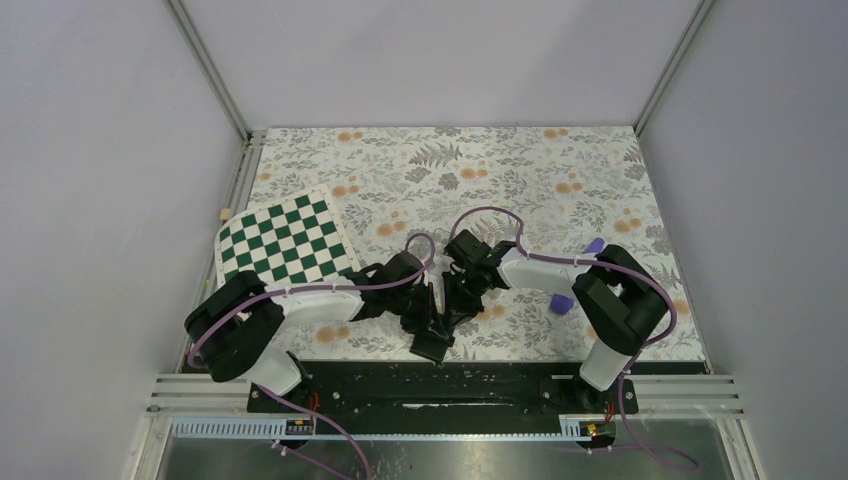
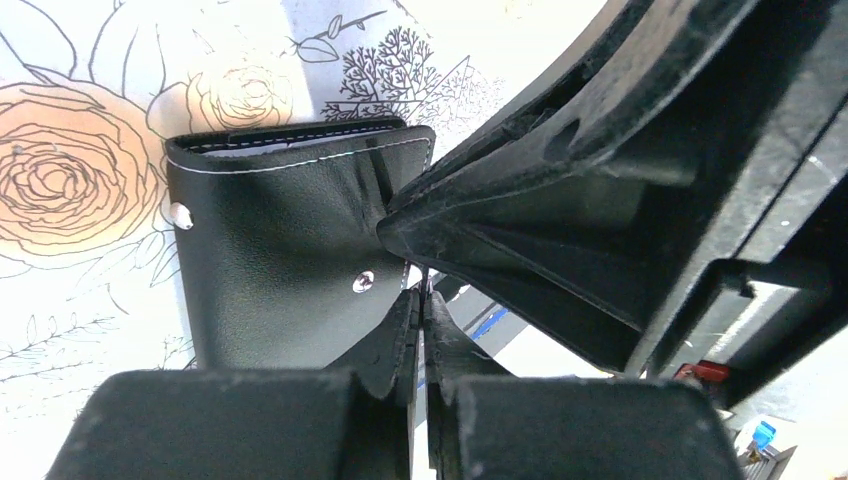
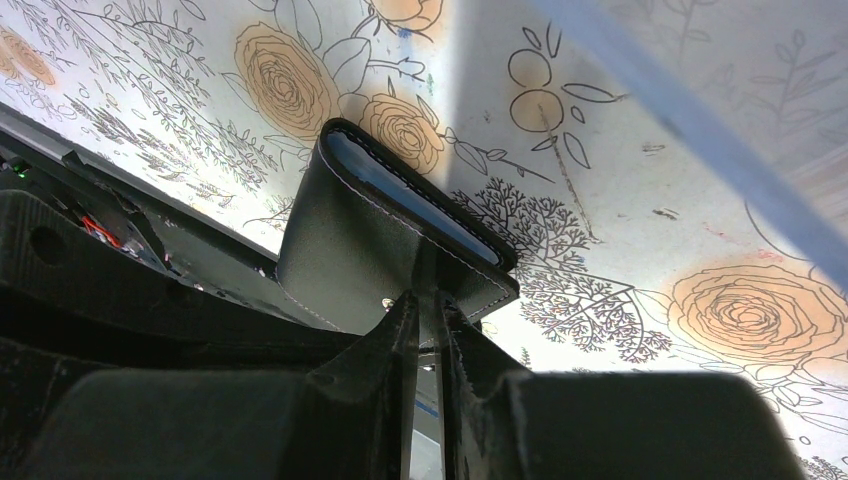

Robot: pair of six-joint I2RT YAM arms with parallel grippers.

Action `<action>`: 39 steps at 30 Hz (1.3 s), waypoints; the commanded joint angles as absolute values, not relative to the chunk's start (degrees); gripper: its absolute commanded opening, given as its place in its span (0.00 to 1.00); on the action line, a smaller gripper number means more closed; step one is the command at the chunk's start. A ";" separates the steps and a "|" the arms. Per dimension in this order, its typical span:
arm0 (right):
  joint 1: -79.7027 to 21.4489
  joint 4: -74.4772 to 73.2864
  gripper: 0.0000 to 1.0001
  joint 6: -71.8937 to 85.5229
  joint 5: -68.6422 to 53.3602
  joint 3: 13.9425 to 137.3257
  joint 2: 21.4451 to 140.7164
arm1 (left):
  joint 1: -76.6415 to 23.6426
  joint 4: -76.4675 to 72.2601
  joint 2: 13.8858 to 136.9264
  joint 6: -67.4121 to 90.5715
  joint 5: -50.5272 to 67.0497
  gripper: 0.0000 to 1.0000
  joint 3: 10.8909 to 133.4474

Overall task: Put the credit cards into the card holder
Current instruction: Close the card holder at the center of the board.

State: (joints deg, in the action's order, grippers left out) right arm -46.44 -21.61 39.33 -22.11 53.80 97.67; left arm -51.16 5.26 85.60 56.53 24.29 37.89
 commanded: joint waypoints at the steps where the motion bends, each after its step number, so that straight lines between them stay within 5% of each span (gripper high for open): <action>1: -46.32 -22.79 0.17 38.44 -22.32 55.63 98.18 | -50.97 3.73 84.74 55.63 24.82 0.00 39.46; 26: -46.32 -22.76 0.11 37.73 -23.31 54.85 98.09 | -50.97 14.33 88.25 46.80 18.70 0.00 44.76; 39: -46.32 -22.82 0.00 37.66 -23.62 54.50 98.60 | -50.89 15.69 88.13 45.45 16.67 0.00 45.11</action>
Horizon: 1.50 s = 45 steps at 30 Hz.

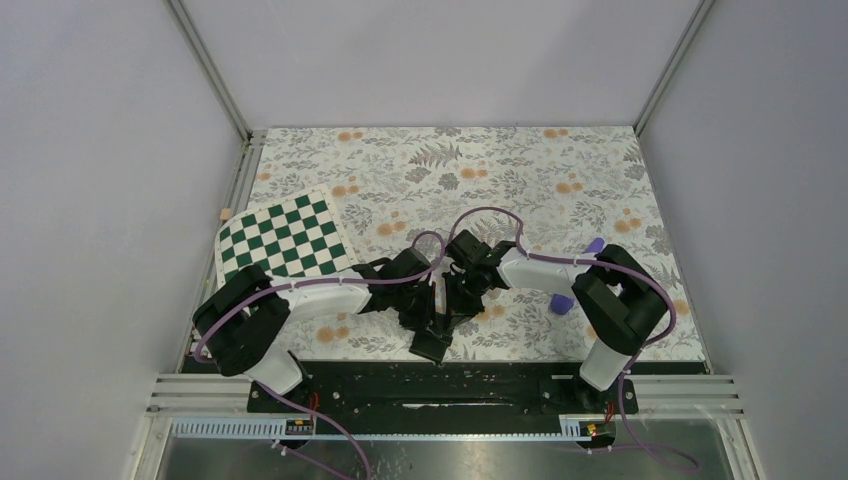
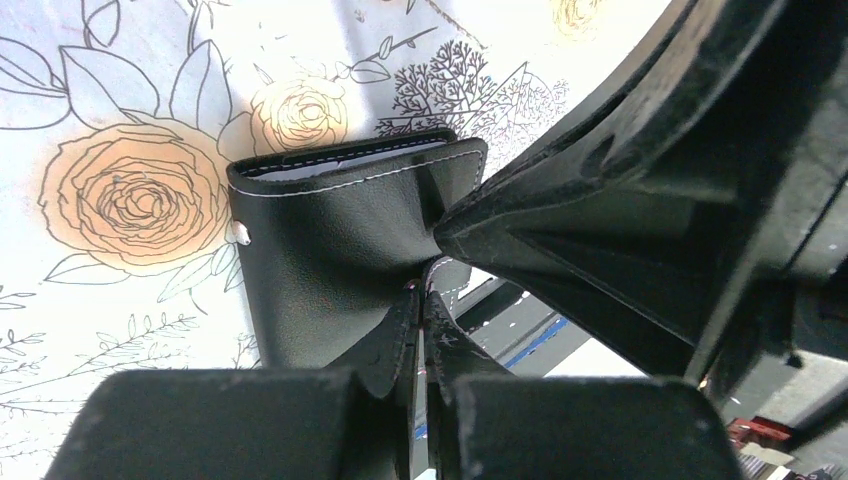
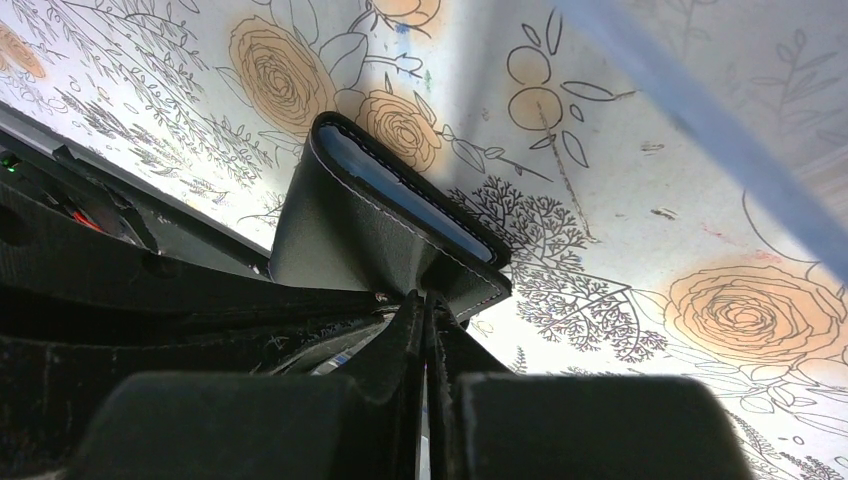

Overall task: Put the credit cards into the card holder
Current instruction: Close the card holder at the center of the board.

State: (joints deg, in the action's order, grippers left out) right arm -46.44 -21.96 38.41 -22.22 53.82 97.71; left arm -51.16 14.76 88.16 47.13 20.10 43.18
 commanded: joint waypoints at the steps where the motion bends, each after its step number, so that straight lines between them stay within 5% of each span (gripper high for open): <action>1: -46.32 -22.73 0.00 37.69 -23.64 54.52 98.68 | -50.91 15.75 88.01 45.46 16.43 0.00 45.23; 45: -46.41 -23.04 0.00 35.67 -23.17 54.33 97.34 | -48.95 11.46 86.39 48.40 16.09 0.00 40.74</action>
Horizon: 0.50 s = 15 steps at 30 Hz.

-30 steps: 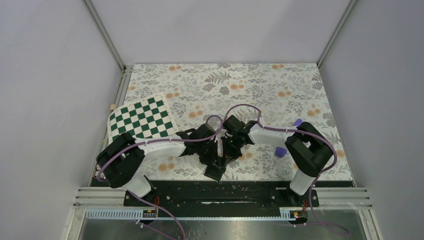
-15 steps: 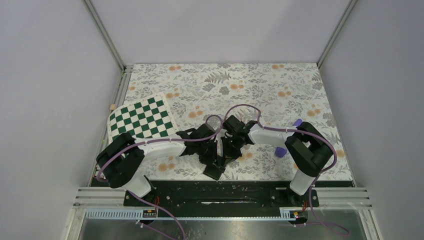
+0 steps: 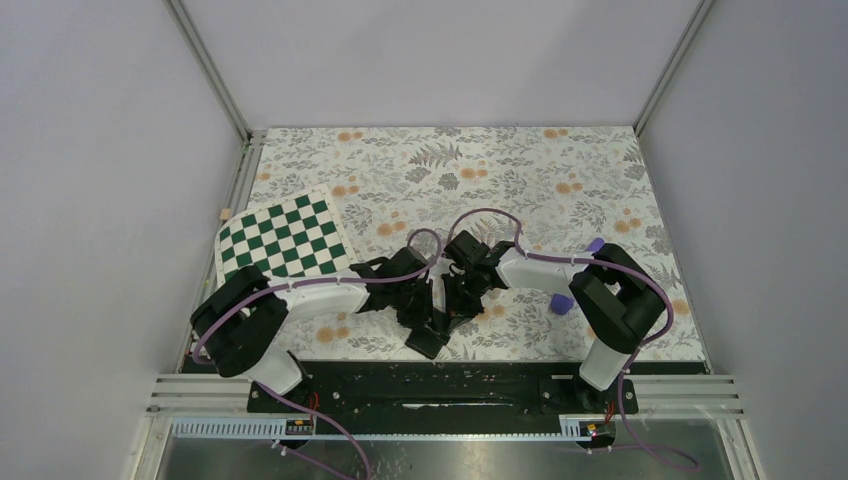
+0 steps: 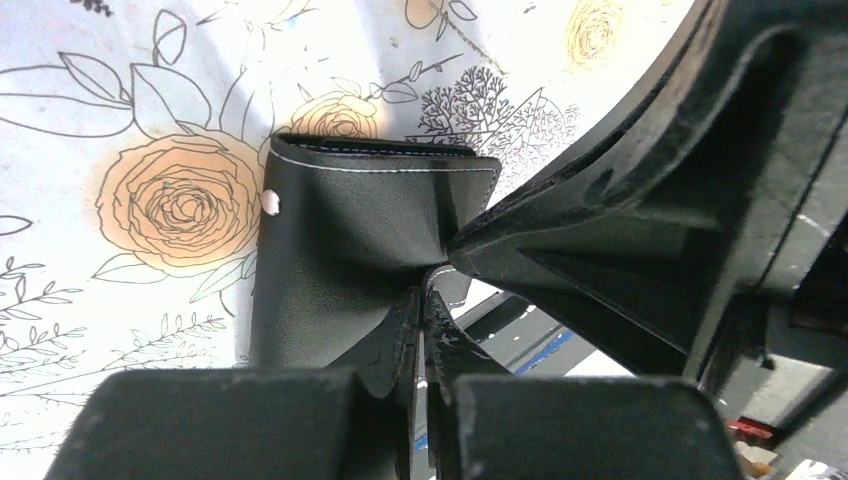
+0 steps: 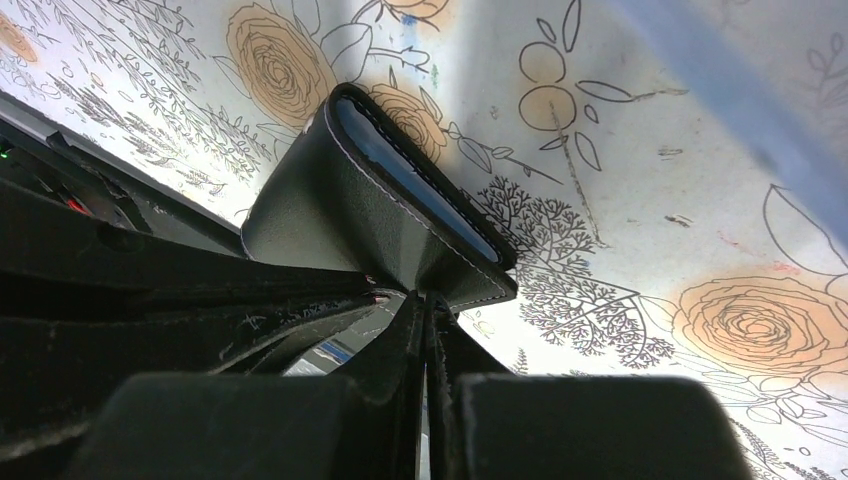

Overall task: Put the credit cards into the card holder
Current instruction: Close the card holder at the center of the board.

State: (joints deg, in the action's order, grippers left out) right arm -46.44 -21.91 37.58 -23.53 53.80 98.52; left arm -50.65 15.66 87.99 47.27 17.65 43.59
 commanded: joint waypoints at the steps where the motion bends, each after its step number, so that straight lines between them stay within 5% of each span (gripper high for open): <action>1: -46.41 -22.48 0.00 35.50 -23.26 54.02 96.54 | -48.69 10.57 86.23 48.62 16.60 0.00 40.17; 15: -46.91 -19.10 0.00 33.38 -24.42 53.32 93.77 | -46.67 6.58 85.73 49.00 20.97 0.00 37.62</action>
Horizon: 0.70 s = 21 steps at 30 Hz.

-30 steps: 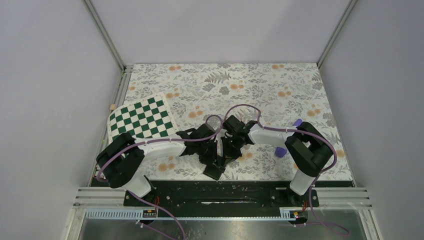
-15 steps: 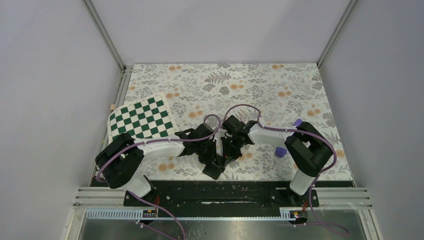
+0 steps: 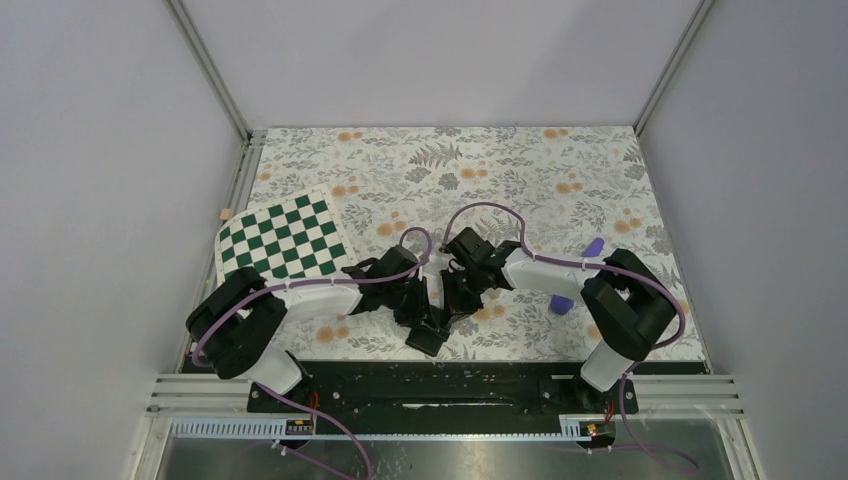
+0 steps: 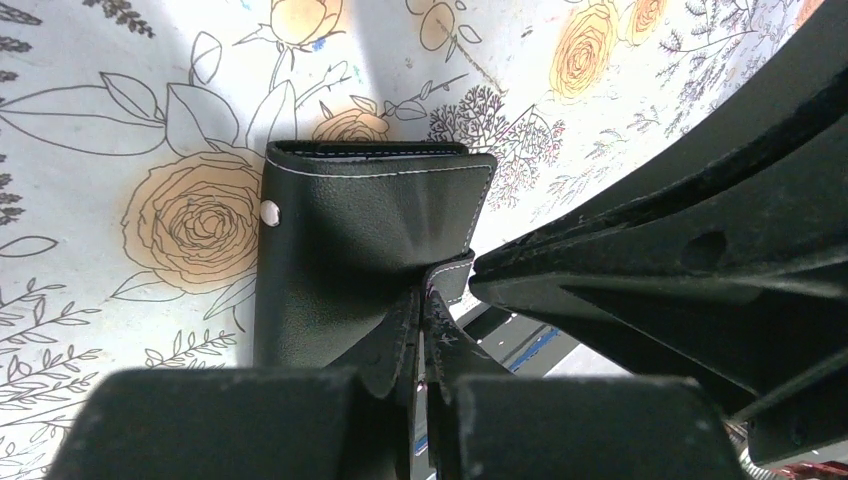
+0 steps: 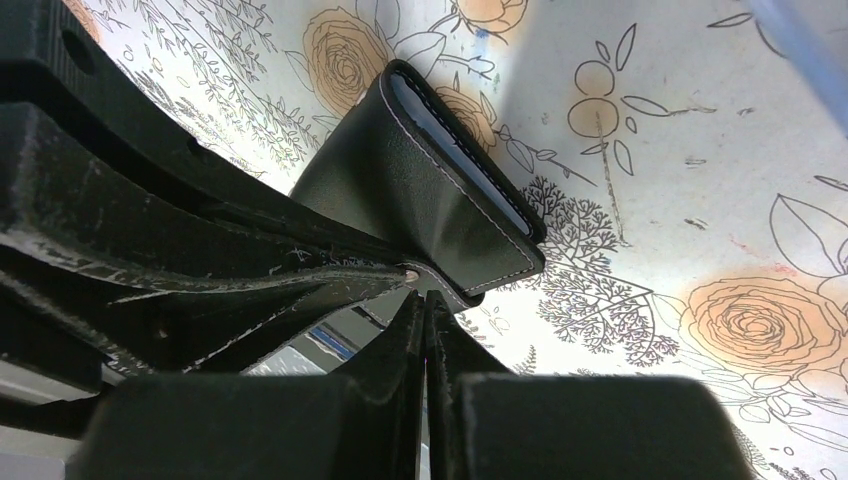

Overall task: Put the credit cards into the card holder
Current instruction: Close the card holder at the center of the board.

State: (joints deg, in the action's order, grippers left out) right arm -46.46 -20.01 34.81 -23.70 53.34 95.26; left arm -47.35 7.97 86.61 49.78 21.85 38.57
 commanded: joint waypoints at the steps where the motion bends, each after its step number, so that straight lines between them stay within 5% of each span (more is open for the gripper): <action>1: -46.92 -19.15 0.00 33.32 -24.22 53.46 93.96 | -46.63 6.55 85.63 48.88 21.20 0.00 37.66; 21: -47.90 -25.93 0.00 32.67 -18.81 59.82 102.02 | -46.49 15.38 84.26 43.29 20.65 0.00 44.01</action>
